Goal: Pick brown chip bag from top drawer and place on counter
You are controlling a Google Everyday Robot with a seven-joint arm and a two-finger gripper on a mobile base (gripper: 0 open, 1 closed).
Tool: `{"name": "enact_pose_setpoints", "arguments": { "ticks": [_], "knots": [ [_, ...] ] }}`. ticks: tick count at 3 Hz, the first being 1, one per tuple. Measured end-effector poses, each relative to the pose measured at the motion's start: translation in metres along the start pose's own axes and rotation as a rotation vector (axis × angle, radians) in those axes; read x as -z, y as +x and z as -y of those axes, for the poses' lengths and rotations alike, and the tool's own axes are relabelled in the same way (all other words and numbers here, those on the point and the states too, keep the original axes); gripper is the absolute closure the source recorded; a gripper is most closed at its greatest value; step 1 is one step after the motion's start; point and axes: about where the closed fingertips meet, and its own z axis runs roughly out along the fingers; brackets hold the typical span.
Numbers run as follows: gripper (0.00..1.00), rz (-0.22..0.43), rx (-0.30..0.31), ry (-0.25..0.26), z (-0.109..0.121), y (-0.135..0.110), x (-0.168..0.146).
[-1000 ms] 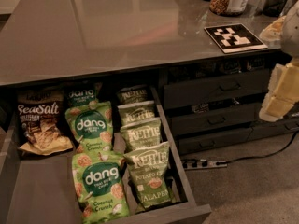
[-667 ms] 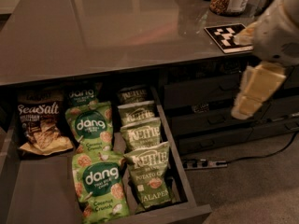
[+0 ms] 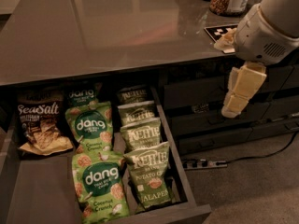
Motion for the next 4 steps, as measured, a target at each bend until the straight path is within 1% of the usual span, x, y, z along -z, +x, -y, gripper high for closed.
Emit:
{"name": "enact_pose_setpoints", "arguments": {
  "ticks": [1, 2, 3, 4],
  "knots": [
    [0.0, 0.021, 0.044, -0.012, 0.004, -0.023, -0.017],
    [0.0, 0.108, 0.114, -0.047, 0.009, -0.073, -0.052],
    [0.0, 0.246, 0.148, -0.072, 0.009, -0.127, -0.096],
    [0.0, 0.339, 0.112, -0.029, 0.01, -0.151, -0.126]
  ]
}}
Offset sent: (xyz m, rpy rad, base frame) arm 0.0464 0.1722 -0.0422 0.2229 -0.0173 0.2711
